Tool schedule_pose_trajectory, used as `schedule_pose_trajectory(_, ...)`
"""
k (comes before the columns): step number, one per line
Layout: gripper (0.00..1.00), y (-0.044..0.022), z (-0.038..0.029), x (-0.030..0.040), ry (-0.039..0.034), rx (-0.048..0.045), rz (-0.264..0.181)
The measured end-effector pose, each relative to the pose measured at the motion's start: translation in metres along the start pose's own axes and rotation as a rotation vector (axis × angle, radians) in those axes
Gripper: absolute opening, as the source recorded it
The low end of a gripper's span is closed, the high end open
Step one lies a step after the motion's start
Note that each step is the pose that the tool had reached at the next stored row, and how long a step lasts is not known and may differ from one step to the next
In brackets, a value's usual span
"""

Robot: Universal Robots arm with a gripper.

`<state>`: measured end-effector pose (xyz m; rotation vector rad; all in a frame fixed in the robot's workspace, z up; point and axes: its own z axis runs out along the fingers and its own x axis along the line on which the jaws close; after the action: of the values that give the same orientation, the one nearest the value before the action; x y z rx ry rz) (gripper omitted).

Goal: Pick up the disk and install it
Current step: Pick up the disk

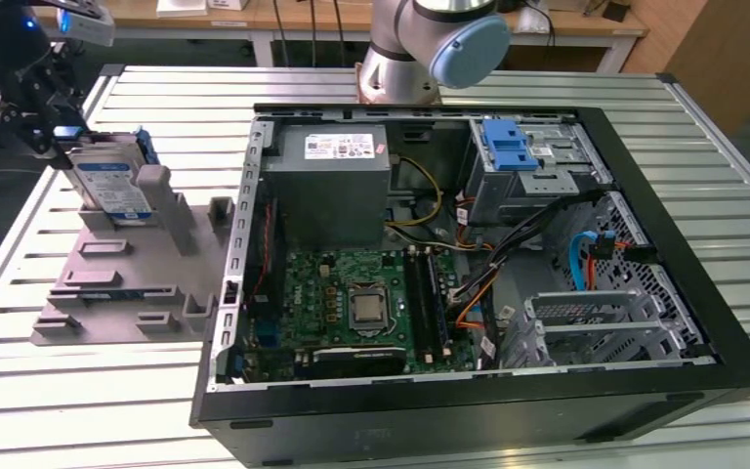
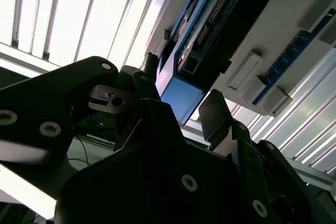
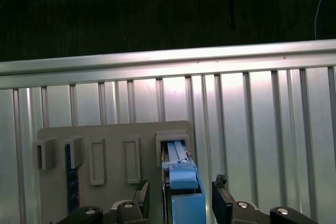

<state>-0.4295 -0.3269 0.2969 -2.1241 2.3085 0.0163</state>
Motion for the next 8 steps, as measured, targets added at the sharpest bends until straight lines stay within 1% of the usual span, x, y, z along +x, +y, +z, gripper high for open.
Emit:
schedule_pose_trajectory(4,0.59,-0.0003,0.0014,-0.0001,0.0001,-0.0002,0.0)
schedule_pose_trajectory(8,0.59,-0.0003,0.0044,-0.0001,0.0001,-0.0002,0.0)
